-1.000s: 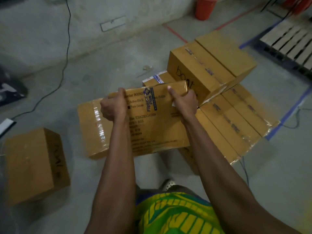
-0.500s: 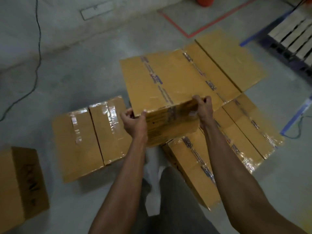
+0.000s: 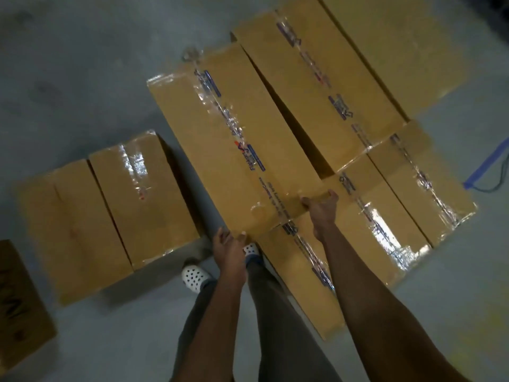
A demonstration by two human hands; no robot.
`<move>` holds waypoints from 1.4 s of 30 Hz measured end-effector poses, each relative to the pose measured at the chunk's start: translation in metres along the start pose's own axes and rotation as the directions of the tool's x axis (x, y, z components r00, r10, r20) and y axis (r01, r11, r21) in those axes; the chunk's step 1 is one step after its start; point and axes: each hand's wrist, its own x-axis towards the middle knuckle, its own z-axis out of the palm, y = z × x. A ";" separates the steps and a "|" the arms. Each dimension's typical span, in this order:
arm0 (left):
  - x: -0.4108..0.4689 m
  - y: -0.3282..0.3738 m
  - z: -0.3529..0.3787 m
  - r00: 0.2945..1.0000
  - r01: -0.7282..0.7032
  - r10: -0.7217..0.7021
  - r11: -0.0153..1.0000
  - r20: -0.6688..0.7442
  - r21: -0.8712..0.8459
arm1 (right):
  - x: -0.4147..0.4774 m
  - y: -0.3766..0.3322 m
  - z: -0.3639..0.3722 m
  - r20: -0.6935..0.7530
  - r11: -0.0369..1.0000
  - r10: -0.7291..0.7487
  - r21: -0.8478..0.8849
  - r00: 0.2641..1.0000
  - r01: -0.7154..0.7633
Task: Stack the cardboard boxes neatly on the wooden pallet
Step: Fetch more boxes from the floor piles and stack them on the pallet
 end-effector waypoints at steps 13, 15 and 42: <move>-0.010 0.043 0.031 0.987 -0.100 0.103 0.994 -0.121 0.034 | 0.013 -0.046 -0.009 0.201 0.986 -0.083 -0.128 0.976 0.111; -0.008 0.054 0.034 0.973 -0.125 0.136 0.990 -0.185 0.067 | 0.018 -0.067 -0.010 0.255 0.956 -0.146 -0.212 0.956 0.202; 0.005 0.015 0.043 0.998 -0.015 0.018 0.999 -0.064 0.043 | 0.035 -0.095 -0.049 0.371 0.413 -0.193 -0.809 0.908 0.418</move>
